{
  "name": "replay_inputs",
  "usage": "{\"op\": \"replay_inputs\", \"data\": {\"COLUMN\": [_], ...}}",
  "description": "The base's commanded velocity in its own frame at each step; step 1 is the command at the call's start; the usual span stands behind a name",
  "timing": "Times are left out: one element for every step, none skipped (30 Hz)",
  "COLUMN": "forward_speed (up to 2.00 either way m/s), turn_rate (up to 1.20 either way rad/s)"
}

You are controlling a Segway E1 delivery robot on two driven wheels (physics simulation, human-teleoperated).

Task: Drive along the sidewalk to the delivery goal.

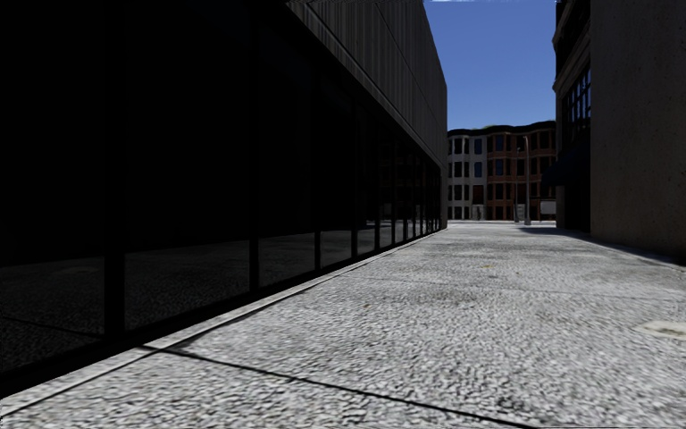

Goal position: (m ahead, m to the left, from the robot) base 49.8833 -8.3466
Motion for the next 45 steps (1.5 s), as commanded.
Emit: {"op": "replay_inputs", "data": {"forward_speed": [0.00, 0.00, 0.00, 0.00, 0.00, 0.00, 0.00, 0.00, 0.00, 0.00, 0.67, 2.00, 2.00, 2.00, 2.00, 2.00, 2.00, 2.00, 2.00, 2.00, 2.00, 2.00, 2.00, 2.00, 2.00, 2.00, 2.00, 2.00, 2.00, 2.00, 2.00, 2.00, 2.00, 2.00, 2.00, 2.00, 2.00, 2.00, 2.00, 2.00, 2.00, 2.00, 2.00, 2.00, 2.00], "turn_rate": [-1.20, -1.20, -1.20, -1.20, -1.20, -1.20, -1.19, -1.19, 0.00, 0.00, 0.00, 0.00, 0.00, 0.00, 0.00, 0.00, 0.00, 0.00, 0.00, 0.00, 0.00, 0.00, 0.00, 0.00, 0.00, 0.00, 0.00, 0.00, 0.00, 0.00, 0.00, 0.00, 0.00, 0.00, 0.00, 0.00, 0.00, 0.00, 0.00, 0.00, 0.00, 0.00, 0.00, 0.00, 0.00]}}
